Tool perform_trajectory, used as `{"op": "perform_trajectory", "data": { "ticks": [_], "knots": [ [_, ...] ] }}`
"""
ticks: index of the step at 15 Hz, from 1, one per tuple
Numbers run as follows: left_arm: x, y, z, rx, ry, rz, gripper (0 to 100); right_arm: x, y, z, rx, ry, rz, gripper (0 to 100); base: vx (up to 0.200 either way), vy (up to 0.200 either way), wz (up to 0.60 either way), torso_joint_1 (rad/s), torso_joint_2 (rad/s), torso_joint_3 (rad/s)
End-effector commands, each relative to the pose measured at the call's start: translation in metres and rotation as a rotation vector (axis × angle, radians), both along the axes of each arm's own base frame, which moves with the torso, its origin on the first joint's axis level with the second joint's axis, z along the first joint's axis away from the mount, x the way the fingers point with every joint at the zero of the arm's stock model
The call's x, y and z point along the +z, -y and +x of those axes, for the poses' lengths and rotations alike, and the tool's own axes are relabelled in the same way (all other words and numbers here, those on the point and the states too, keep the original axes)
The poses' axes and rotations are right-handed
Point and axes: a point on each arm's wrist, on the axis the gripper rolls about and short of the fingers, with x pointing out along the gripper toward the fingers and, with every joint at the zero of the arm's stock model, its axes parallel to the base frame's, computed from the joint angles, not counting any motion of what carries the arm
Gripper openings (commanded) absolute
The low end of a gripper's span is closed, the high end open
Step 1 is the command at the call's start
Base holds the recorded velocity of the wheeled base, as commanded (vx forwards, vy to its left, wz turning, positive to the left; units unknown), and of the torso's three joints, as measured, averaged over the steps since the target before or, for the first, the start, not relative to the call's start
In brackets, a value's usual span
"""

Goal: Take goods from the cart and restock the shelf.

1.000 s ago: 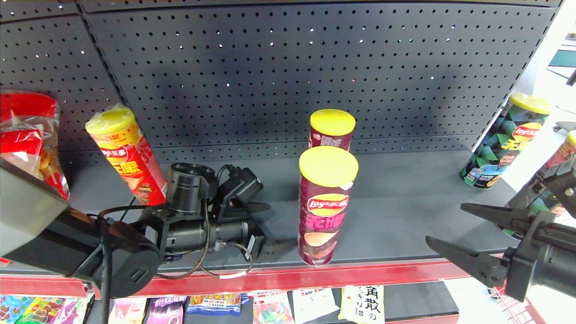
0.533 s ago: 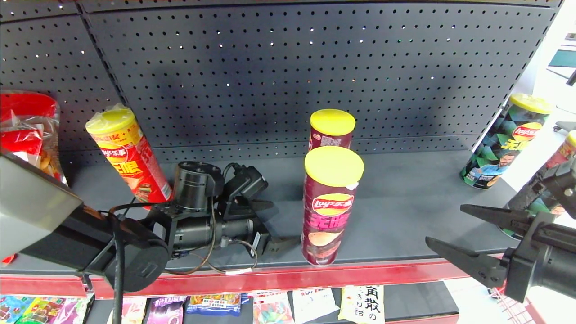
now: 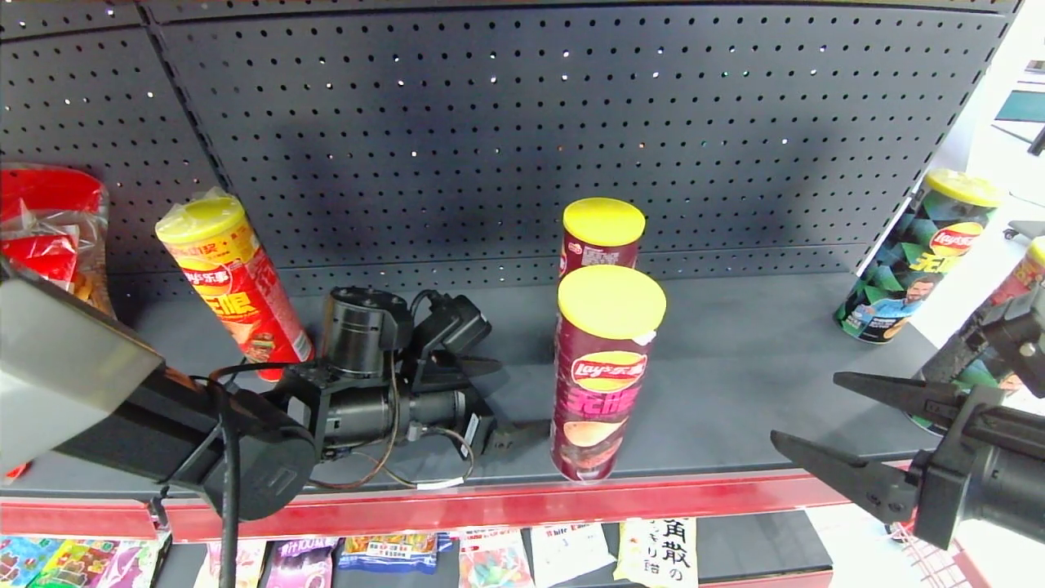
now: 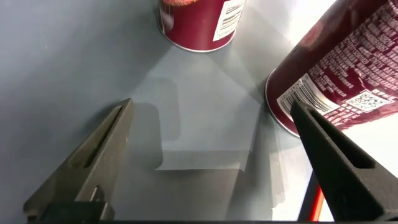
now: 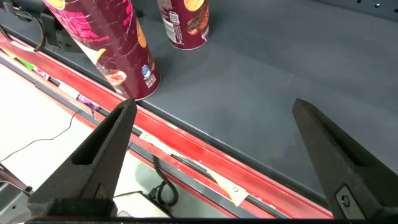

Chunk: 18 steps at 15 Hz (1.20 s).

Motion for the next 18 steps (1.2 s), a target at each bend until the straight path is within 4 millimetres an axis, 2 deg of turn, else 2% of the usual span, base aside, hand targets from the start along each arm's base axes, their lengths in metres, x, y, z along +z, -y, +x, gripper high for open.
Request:
{"op": "perform_trajectory", "data": {
  "ticks": [1,9,12,14,15,16,18],
  "knots": [
    [-0.001,0.002,0.000,-0.005,-0.003,0.001,100,0.000,0.000,0.000,0.001,-0.001,-0.001,100,0.000,0.000,0.00,0.000,0.00,0.000],
    [-0.002,0.004,0.003,-0.003,-0.001,0.000,100,-0.001,0.000,0.000,-0.001,-0.001,-0.001,100,0.000,0.000,0.00,0.000,0.00,0.000],
    [0.014,-0.014,-0.008,0.053,0.032,-0.006,100,-0.010,0.004,-0.008,-0.006,-0.021,-0.016,100,0.000,0.000,0.00,0.000,0.00,0.000],
    [0.035,-0.044,-0.034,0.107,0.071,-0.021,100,-0.020,0.015,-0.028,-0.015,-0.007,-0.016,100,0.000,0.000,0.00,0.000,0.00,0.000],
    [0.039,-0.052,-0.042,0.125,0.080,-0.022,100,-0.021,0.018,-0.033,-0.031,0.007,-0.019,100,0.000,0.000,0.00,0.000,0.00,0.000],
    [0.044,-0.071,-0.065,0.178,0.098,-0.018,100,-0.027,0.029,-0.047,-0.104,0.040,-0.056,100,0.000,0.000,0.00,0.000,0.00,0.000],
    [0.048,-0.091,-0.098,0.275,0.119,0.011,100,-0.030,0.046,-0.075,-0.173,0.047,-0.090,100,0.000,0.000,0.00,0.000,0.00,0.000]
  ]
}}
